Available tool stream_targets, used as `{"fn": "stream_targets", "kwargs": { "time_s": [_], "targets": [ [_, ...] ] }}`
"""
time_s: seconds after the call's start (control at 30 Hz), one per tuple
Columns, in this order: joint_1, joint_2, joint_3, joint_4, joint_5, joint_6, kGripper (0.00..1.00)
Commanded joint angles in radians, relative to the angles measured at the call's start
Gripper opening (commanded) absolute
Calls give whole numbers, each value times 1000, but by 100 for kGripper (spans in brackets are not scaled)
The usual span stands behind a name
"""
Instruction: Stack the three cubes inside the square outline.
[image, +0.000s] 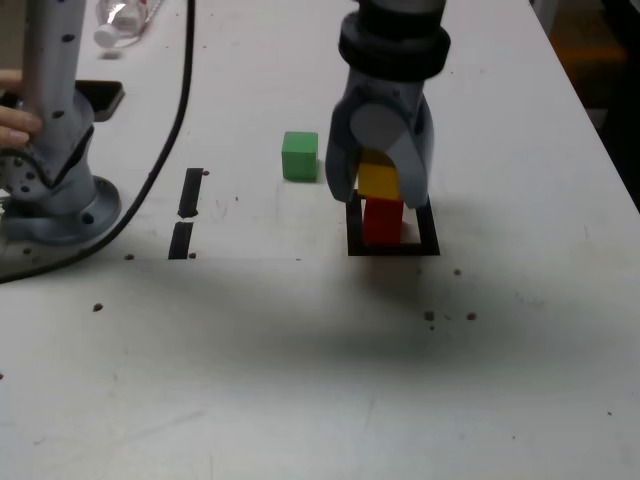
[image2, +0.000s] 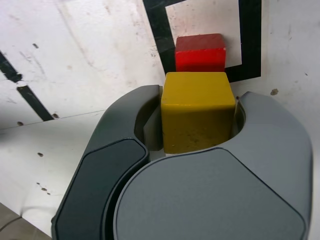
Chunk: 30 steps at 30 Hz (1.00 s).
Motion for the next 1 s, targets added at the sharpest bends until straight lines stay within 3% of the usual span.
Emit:
{"fn": "stream_targets", "kwargs": {
  "time_s": [0.0,0.73,0.97],
  "targets": [
    [1,8,0,-3,-1,-1,24],
    [20,37,37,-66,-6,11,25],
    [20,37,47,-75,-10,14,31]
  ]
}}
